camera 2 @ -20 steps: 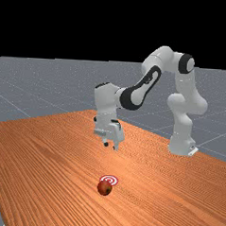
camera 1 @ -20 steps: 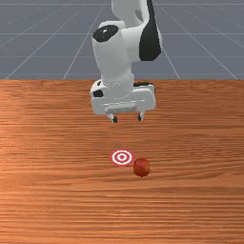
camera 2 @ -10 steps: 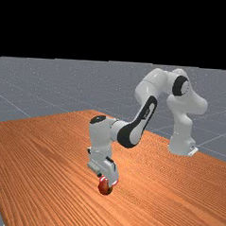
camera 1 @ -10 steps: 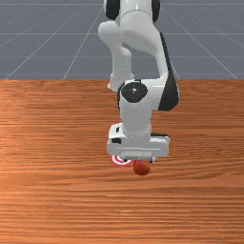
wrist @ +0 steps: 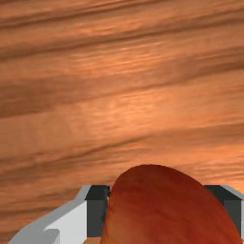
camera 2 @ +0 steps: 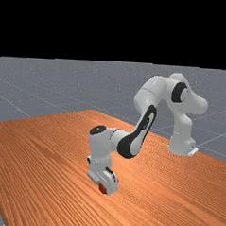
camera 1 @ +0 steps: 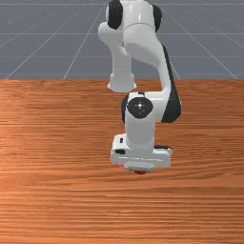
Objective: Pick the apple to the marker
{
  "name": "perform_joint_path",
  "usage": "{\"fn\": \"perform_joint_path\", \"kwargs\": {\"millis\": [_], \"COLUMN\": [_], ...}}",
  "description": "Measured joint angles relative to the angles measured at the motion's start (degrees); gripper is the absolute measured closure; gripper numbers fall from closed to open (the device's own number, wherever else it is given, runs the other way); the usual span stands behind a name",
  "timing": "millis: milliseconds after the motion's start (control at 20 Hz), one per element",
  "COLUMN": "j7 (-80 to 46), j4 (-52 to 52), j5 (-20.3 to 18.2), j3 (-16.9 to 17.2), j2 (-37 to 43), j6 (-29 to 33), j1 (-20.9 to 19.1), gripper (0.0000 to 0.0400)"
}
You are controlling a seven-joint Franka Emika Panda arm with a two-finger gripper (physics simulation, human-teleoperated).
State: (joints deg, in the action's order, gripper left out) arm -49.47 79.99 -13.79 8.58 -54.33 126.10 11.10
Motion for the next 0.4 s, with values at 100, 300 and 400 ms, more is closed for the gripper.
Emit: {"fn": "perform_joint_path", "kwargs": {"millis": [100,300,400], "j7": [0.2,1.8,2.6], "j4": [1.3,11.7,13.4], "j5": [0.1,0.5,0.8], "j3": [0.0,2.1,3.4], "j2": [0.8,6.8,7.7], "j6": [-0.5,0.8,1.1], "j1": [0.1,-1.2,-2.7], "gripper": [0.0111,0.0111,0.0111]}}
